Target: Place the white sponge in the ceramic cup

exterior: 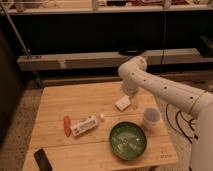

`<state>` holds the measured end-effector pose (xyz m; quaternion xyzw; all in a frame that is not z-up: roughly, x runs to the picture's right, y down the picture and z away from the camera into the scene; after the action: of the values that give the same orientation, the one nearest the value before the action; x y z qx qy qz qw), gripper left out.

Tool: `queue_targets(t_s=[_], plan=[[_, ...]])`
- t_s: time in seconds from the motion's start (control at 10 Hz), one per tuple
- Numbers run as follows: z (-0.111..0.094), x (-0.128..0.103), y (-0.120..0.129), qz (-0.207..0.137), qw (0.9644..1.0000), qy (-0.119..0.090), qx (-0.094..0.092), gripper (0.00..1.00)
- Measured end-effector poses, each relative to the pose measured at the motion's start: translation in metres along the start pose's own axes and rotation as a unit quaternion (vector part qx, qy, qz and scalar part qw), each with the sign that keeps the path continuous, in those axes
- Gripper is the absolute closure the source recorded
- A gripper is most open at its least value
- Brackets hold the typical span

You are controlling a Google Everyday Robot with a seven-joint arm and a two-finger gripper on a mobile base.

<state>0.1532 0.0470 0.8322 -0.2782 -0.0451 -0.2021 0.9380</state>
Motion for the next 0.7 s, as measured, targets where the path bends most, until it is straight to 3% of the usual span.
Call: queue_targets(t_s=[0.3,0.7], plan=[[0.007,0.027,-0.005,0.003,0.9975,-0.065,0.028,0.2],[0.007,0.035,-0.012,-0.048,0.9898,-0.122,0.056,0.2]])
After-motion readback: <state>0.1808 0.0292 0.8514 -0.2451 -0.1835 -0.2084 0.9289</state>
